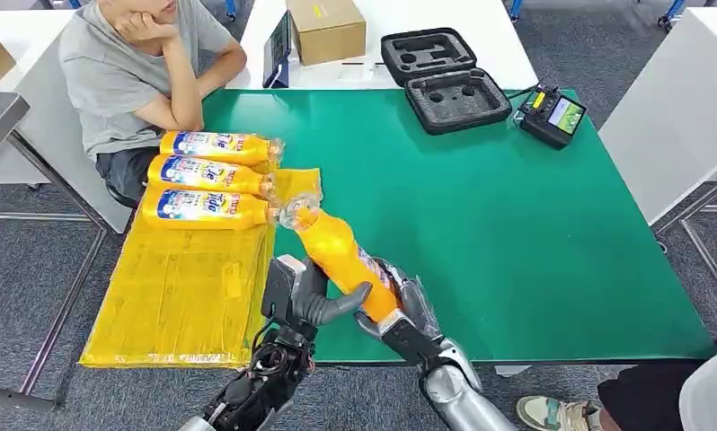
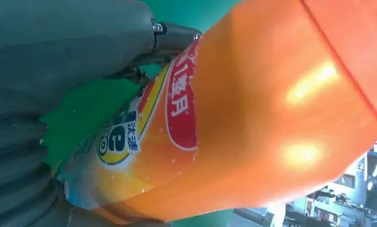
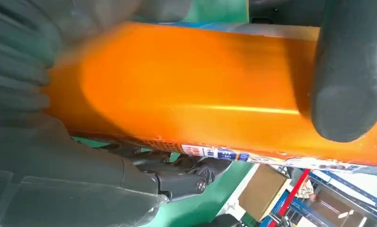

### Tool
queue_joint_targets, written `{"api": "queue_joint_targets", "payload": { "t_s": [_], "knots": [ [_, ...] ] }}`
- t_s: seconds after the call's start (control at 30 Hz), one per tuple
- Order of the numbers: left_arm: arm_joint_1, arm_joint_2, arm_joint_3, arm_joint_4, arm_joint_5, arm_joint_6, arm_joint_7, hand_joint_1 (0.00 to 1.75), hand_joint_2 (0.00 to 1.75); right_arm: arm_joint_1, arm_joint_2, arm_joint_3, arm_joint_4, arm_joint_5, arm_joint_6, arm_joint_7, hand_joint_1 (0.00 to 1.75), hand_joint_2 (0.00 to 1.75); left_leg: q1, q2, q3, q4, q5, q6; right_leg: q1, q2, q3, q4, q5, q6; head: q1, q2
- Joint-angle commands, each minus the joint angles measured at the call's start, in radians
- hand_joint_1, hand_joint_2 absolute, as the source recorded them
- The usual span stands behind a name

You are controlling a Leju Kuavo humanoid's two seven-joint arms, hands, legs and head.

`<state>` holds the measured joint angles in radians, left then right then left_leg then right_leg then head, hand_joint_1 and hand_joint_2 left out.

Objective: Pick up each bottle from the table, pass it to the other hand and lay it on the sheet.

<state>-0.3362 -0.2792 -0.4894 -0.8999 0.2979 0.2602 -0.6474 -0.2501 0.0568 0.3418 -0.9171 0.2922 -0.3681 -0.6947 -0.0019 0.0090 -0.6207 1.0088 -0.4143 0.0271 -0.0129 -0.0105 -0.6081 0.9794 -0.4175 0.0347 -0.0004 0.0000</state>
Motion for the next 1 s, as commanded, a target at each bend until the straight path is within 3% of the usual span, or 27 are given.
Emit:
{"api": "queue_joint_targets", "payload": {
  "t_s": [0.03,0.07,0.1,0.17,0.53,0.7,0.83,0.93,1.0],
  "knots": [
    [-0.020,0.021,-0.001,0.004,-0.003,0.000,0.003,1.75,1.75,-0.028,0.005,0.022,0.063,0.003,0.005,-0.003,1.27,1.75,0.001,0.000,0.005,0.000,-0.002,-0.002,0.001,0.002,0.005,-0.001,-0.002,-0.001,0.000,0.000],
    [-0.019,0.023,-0.001,0.000,-0.006,0.004,0.001,1.75,1.75,-0.030,0.006,0.019,0.066,0.004,0.003,-0.003,0.56,1.75,0.001,0.000,0.007,-0.001,-0.003,-0.002,0.001,0.002,0.006,-0.001,-0.002,-0.002,0.000,0.000],
    [-0.018,0.028,-0.003,-0.009,-0.017,0.010,-0.001,1.75,1.75,-0.029,0.008,0.011,0.064,0.000,-0.001,-0.003,0.02,1.75,0.002,0.000,0.010,-0.001,-0.004,-0.003,0.002,0.003,0.010,-0.001,-0.003,-0.003,0.000,0.000],
    [-0.021,0.036,-0.005,-0.015,-0.027,0.014,-0.001,1.75,1.75,-0.030,0.008,0.007,0.065,-0.001,-0.001,-0.003,0.00,1.75,0.001,0.001,0.004,-0.001,-0.002,-0.002,0.001,0.002,0.004,-0.001,-0.001,-0.001,0.000,0.000],
    [-0.023,0.054,0.009,-0.043,-0.037,0.028,0.002,1.75,1.75,-0.029,0.020,0.002,0.074,0.000,-0.006,-0.003,0.00,1.75,0.001,0.001,0.005,0.000,-0.002,-0.002,0.001,0.002,0.004,-0.001,-0.001,-0.002,0.000,0.000],
    [-0.026,0.104,0.028,-0.133,-0.144,0.132,-0.010,1.75,1.75,-0.023,0.027,-0.005,0.073,0.005,-0.012,-0.003,0.00,1.75,0.001,0.002,0.003,-0.001,-0.001,-0.002,0.001,0.003,0.003,-0.001,0.000,-0.001,0.000,0.000],
    [-0.072,0.211,0.004,-0.192,-0.577,0.358,0.057,1.75,1.75,-0.016,0.026,-0.017,0.052,0.006,0.002,-0.003,0.00,1.75,0.001,0.002,0.005,-0.001,-0.002,-0.002,0.001,0.003,0.004,0.000,-0.001,-0.002,0.000,0.000],
    [-0.103,0.298,0.011,-0.205,-1.006,0.435,0.239,1.75,1.75,-0.026,0.031,-0.014,0.053,-0.001,0.029,-0.003,0.00,1.75,0.001,0.002,0.004,0.000,-0.001,-0.002,0.001,0.003,0.003,0.000,-0.001,-0.002,0.000,0.000],
    [-0.097,0.332,0.025,-0.226,-1.069,0.418,0.260,1.71,1.75,-0.032,0.036,-0.011,0.059,-0.004,0.033,-0.003,0.00,1.75,0.001,0.003,0.003,-0.001,0.000,-0.002,0.001,0.004,0.001,0.000,0.000,-0.001,0.000,0.000]
  ]
}}
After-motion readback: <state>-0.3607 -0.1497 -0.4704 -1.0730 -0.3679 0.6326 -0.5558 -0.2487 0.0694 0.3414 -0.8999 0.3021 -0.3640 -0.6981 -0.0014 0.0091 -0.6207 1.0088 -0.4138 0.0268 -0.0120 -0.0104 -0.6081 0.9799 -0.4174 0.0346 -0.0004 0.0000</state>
